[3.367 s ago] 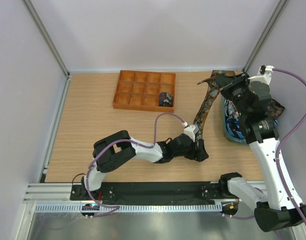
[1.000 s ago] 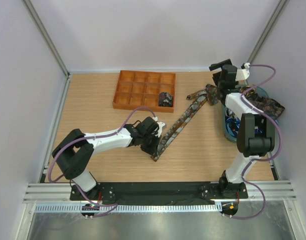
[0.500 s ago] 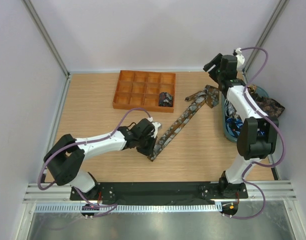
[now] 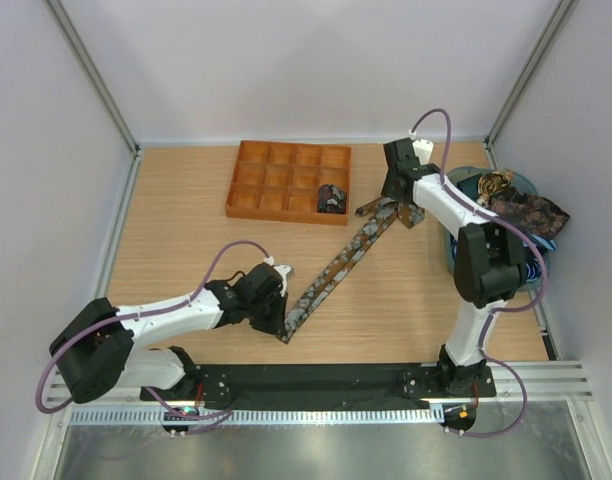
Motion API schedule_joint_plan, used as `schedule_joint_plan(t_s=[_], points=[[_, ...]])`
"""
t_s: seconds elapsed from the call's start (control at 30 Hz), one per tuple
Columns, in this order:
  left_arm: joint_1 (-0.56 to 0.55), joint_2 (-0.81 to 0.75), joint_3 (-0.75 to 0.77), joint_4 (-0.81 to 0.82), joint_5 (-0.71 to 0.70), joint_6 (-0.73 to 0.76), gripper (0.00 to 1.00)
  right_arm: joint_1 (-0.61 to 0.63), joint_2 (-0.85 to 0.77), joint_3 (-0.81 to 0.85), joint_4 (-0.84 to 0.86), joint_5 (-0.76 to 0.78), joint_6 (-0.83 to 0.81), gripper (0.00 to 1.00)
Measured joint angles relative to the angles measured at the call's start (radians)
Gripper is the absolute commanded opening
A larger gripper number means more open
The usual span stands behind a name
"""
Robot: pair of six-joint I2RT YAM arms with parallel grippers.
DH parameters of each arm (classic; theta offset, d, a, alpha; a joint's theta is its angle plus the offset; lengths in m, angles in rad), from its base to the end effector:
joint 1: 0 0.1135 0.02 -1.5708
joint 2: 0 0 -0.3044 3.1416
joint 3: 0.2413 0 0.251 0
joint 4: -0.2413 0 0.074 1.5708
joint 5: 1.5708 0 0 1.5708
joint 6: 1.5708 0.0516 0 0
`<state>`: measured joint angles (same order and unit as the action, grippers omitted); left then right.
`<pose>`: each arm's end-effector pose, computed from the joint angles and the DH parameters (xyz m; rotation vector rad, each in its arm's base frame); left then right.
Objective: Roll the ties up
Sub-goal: Flatten the tie
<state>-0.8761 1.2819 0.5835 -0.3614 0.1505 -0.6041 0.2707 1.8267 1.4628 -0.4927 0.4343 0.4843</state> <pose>0.1347 -0.1737 0.1855 0.4331 2.7589 -0.6473 0.4156 0.0928 0.2860 0.4379 2.2898 -0.1570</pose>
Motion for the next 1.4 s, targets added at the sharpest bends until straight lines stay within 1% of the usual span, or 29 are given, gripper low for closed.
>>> schedule_joint_plan(t_s=[0.2,0.43,0.63,0.7,0.87,0.93,0.97,1.07,1.23,1.27,1.3,1.4], points=[[0.0,-0.038,-0.027,0.021,0.001,-0.035,0.11,-0.003,0.121,-0.003,-0.028,0.045,-0.023,0.57],[0.0,-0.068,-0.044,0.03,0.002,-0.047,0.11,-0.002,0.17,0.0,-0.019,0.067,-0.026,0.59],[0.0,-0.113,-0.053,0.028,0.003,-0.047,0.12,-0.002,0.265,0.047,-0.007,0.092,-0.013,0.6],[0.0,-0.115,-0.055,0.028,0.003,-0.047,0.12,-0.002,0.273,0.054,0.002,0.106,-0.004,0.6],[0.0,-0.114,-0.075,0.027,0.001,-0.051,0.11,-0.018,0.298,0.1,0.012,0.126,0.016,0.58],[0.0,-0.114,-0.084,0.028,0.0,-0.053,0.08,-0.035,0.328,0.145,0.01,0.133,0.019,0.58],[0.0,-0.114,-0.089,0.029,0.0,-0.055,0.04,-0.043,0.338,0.158,0.011,0.134,0.019,0.58],[0.0,-0.105,-0.097,0.033,0.0,-0.066,0.0,-0.064,0.367,0.191,0.005,0.137,0.018,0.57],[0.002,-0.085,-0.097,0.058,0.0,-0.07,0.0,-0.083,0.428,0.283,-0.013,0.139,0.015,0.56],[0.002,-0.084,-0.097,0.063,0.0,-0.071,0.0,-0.085,0.432,0.292,-0.013,0.137,0.015,0.57],[0.002,-0.083,-0.097,0.066,0.0,-0.071,0.0,-0.088,0.436,0.299,-0.013,0.129,0.015,0.61],[0.002,-0.076,-0.097,0.071,0.0,-0.071,0.0,-0.1,0.436,0.302,-0.012,0.114,0.011,0.61]])
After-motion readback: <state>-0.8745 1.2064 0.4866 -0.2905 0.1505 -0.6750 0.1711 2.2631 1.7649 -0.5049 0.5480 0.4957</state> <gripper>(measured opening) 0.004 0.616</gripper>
